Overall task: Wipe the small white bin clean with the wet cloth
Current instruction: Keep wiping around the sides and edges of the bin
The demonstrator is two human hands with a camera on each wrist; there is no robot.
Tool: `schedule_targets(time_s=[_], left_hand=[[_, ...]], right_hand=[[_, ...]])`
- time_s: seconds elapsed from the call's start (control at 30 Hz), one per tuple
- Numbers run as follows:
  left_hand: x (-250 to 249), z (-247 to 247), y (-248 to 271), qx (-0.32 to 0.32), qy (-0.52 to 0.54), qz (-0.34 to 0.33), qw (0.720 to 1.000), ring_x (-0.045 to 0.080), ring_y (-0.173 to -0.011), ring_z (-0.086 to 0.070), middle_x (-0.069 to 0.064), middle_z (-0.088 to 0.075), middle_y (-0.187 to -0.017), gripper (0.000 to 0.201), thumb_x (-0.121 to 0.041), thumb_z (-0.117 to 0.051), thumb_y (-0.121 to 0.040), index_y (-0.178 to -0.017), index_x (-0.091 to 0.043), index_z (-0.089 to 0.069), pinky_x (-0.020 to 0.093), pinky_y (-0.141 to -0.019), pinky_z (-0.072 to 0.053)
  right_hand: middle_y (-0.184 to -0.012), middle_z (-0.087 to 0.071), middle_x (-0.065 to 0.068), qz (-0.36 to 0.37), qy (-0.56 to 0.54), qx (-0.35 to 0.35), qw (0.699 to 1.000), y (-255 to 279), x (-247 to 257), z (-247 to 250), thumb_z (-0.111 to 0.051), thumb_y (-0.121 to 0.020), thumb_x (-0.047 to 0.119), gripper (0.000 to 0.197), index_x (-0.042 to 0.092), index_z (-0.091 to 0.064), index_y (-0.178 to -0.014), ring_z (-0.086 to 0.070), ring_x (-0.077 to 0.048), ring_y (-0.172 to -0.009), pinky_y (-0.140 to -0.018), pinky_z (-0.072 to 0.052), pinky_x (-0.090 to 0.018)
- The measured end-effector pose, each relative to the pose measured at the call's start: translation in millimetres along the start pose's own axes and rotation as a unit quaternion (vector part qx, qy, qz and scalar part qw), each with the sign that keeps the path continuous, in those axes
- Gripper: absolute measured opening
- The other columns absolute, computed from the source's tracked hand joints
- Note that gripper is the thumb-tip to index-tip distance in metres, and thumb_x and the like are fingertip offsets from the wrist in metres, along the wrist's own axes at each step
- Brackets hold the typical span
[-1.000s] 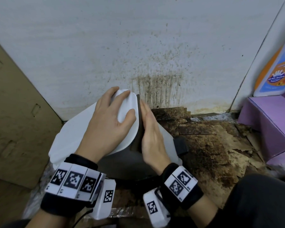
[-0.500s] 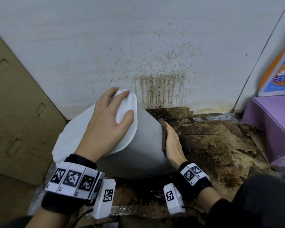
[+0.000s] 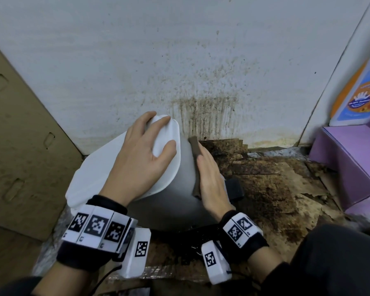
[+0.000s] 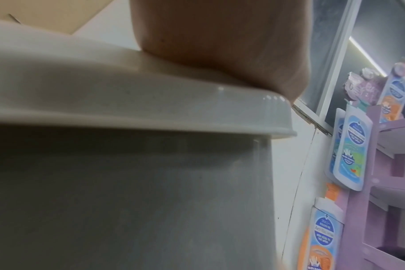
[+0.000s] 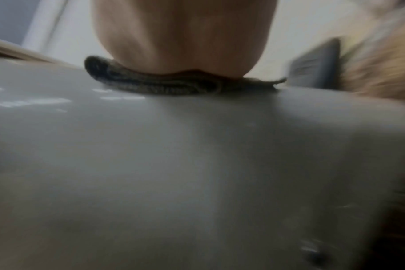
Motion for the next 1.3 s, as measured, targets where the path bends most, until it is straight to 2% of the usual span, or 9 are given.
schedule_targets(time_s=[0.17,0.37,0.53,0.67,0.73,0.87,1.0,1.13,1.3], left_hand=[[-2.7,-0.1,1.2,0.004,-0.006,-0.002,1.0,0.008,-0.148,-0.026,-0.014,-0.028,-0.161,0.058,-0.051,-0.043,-0.094,-0.151,-0.037,-0.044,0.024,-0.112,-0.022],[-8.7,-3.1,1.8,0.004,-0.01,-0.012,1.0,0.008,-0.151,-0.024,-0.012,-0.028,-0.163,0.069,-0.055,-0.038,-0.092,-0.158,-0.033,-0.035,0.024,-0.116,-0.019],[-11.8,-6.8,0.2,-0.001,-0.006,-0.002,1.0,0.008,-0.154,-0.02,-0.008,-0.026,-0.167,0.077,-0.053,-0.04,-0.093,-0.162,-0.02,-0.027,0.021,-0.12,-0.014],[-20.7,-13.5,-1.0,0.004,-0.005,0.001,1.0,0.009,-0.154,-0.019,-0.005,-0.026,-0.168,0.079,-0.051,-0.044,-0.094,-0.162,-0.017,-0.024,0.02,-0.121,-0.013],[-23.6,-16.5,-1.6,0.002,-0.007,-0.005,1.0,0.008,-0.154,-0.019,-0.006,-0.025,-0.168,0.072,-0.048,-0.046,-0.1,-0.162,-0.017,-0.024,0.018,-0.12,-0.012],[-32.5,-24.6,-0.4,-0.005,0.053,-0.004,0.999,0.004,-0.153,-0.022,-0.008,-0.03,-0.166,0.062,-0.046,-0.034,-0.105,-0.16,-0.019,-0.03,0.018,-0.122,-0.014],[-51.5,-19.8,8.5,-0.119,0.186,-0.053,0.974,0.009,-0.133,-0.053,-0.004,-0.06,-0.139,0.04,-0.023,-0.043,-0.105,-0.142,-0.015,-0.054,0.032,-0.113,-0.042],[-59.7,-14.2,21.8,-0.166,0.279,-0.055,0.944,0.017,-0.118,-0.064,-0.002,-0.069,-0.12,0.035,-0.008,-0.05,-0.099,-0.132,-0.014,-0.059,0.026,-0.102,-0.049],[-32.1,-8.2,23.9,-0.157,0.106,0.011,0.982,0.011,-0.122,-0.053,-0.004,-0.059,-0.128,0.028,-0.018,-0.053,-0.101,-0.129,-0.02,-0.06,0.027,-0.105,-0.042]], right_hand=[[-0.165,-0.034,0.016,-0.128,0.012,-0.031,0.991,13.0,-67.8,25.3,-0.035,-0.105,0.054,0.059,0.037,-0.031,-0.161,-0.027,-0.008,-0.154,-0.129,-0.02,-0.047],[-0.167,-0.033,0.007,-0.149,0.011,-0.056,0.987,10.8,-63.3,26.9,-0.035,-0.112,0.035,0.05,0.028,-0.034,-0.162,-0.023,-0.012,-0.156,-0.129,-0.018,-0.043],[-0.136,-0.065,-0.002,-0.074,0.018,-0.109,0.991,12.0,-19.8,15.4,-0.032,-0.106,0.039,0.05,0.025,-0.051,-0.15,-0.058,-0.022,-0.129,-0.112,-0.045,-0.05],[-0.112,-0.072,0.008,-0.026,-0.065,-0.089,0.994,10.3,31.7,15.8,-0.035,-0.113,0.027,0.029,0.037,-0.057,-0.129,-0.068,-0.003,-0.1,-0.089,-0.055,-0.023],[-0.118,-0.071,0.019,0.002,-0.125,-0.064,0.99,8.3,58.8,19.5,-0.036,-0.114,0.024,0.032,0.041,-0.056,-0.132,-0.066,0.006,-0.109,-0.096,-0.052,-0.018],[-0.143,-0.062,0.019,0.024,-0.146,-0.013,0.989,4.3,84.1,23.1,-0.039,-0.113,0.033,0.041,0.034,-0.049,-0.152,-0.056,0.0,-0.134,-0.117,-0.044,-0.035],[-0.153,-0.05,0.023,0.041,-0.092,0.012,0.995,7.6,91.5,36.4,-0.045,-0.111,0.038,0.048,0.038,-0.038,-0.159,-0.047,0.005,-0.141,-0.12,-0.041,-0.033],[-0.162,-0.037,0.024,0.029,-0.027,0.016,0.999,8.1,82.0,58.0,-0.056,-0.104,0.049,0.064,0.044,-0.029,-0.161,-0.037,0.004,-0.147,-0.123,-0.036,-0.034],[-0.162,-0.036,0.02,-0.004,0.033,0.006,0.999,12.1,57.8,90.9,-0.064,-0.091,0.066,0.078,0.051,-0.028,-0.159,-0.039,-0.004,-0.147,-0.123,-0.036,-0.044]])
Point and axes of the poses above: each hand's wrist, its own y-axis away from the middle knuckle, its own z-axis out of the back of the hand, x = y × z, the point moved 5 cm from there along -y, towards the middle knuckle
